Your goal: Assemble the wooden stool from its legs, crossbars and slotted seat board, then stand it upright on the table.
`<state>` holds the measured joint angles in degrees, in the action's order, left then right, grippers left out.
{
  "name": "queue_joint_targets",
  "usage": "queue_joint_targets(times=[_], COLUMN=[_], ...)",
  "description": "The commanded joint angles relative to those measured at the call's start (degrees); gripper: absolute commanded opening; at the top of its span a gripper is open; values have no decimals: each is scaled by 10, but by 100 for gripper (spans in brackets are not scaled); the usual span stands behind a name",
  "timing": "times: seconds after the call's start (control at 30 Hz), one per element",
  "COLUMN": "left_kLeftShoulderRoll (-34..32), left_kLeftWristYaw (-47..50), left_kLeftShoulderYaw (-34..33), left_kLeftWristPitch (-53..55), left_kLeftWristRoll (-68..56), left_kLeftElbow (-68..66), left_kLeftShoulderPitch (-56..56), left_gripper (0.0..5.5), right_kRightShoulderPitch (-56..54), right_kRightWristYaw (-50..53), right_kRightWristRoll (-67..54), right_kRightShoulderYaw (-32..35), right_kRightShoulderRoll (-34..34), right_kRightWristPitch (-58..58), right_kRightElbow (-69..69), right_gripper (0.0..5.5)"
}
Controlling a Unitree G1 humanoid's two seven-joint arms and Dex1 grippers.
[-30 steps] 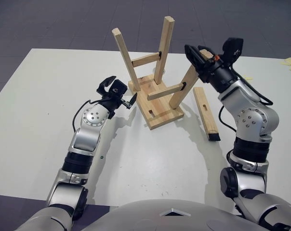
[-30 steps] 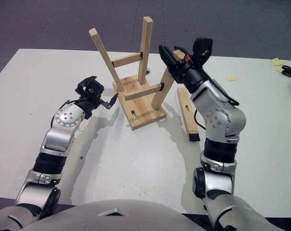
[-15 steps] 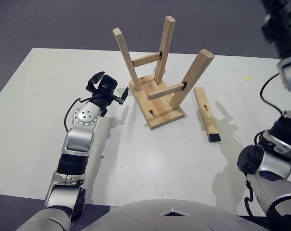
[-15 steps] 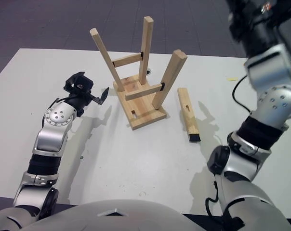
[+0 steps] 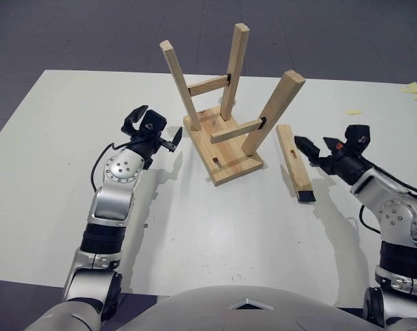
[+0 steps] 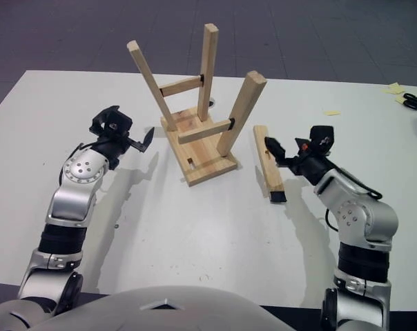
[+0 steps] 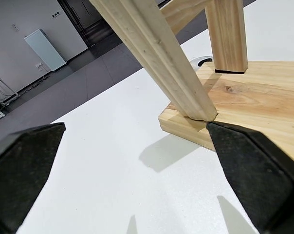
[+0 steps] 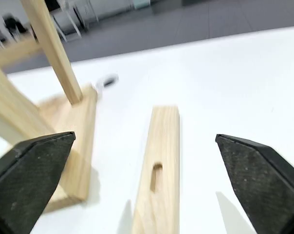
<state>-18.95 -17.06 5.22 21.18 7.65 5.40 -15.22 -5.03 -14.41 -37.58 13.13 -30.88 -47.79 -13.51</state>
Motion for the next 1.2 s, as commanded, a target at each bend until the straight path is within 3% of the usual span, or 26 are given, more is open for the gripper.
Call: queue_joint_targets(times=[0.03, 0.3, 0.43, 0.67, 1.03, 1.2], left_kLeftShoulderRoll=[1, 3, 3, 8, 34, 63], left_kLeftWristYaw=[1, 9, 12, 18, 15, 16], left_kLeftShoulderYaw=[6, 9, 11, 14, -47, -114], left_kLeftWristPitch=[5, 5, 4, 2, 28, 78], left_kLeftWristRoll=[5, 9, 11, 16, -56, -158], left_kLeftElbow=[0, 2, 1, -3, 33, 71], left_kLeftShoulderPitch=[1, 2, 6, -1, -40, -99], left_gripper=[540, 540, 540, 540, 540, 540], right_kRightShoulderPitch=[17, 30, 24, 19, -48, -94], right_kRightWristYaw=[-9, 36, 22, -1, 6, 52], right_kRightWristRoll=[43, 72, 128, 158, 198, 236], right_kRightShoulderYaw=[-46, -52, -94, -99, -91, -42], right_kRightShoulderRoll=[-20, 5, -28, -29, 12, 34], right_kRightWristPitch=[-18, -108, -79, -72, -14, 104], right_kRightElbow=[-12, -9, -13, 0, 36, 62], right_gripper=[517, 401, 325, 212, 210, 210])
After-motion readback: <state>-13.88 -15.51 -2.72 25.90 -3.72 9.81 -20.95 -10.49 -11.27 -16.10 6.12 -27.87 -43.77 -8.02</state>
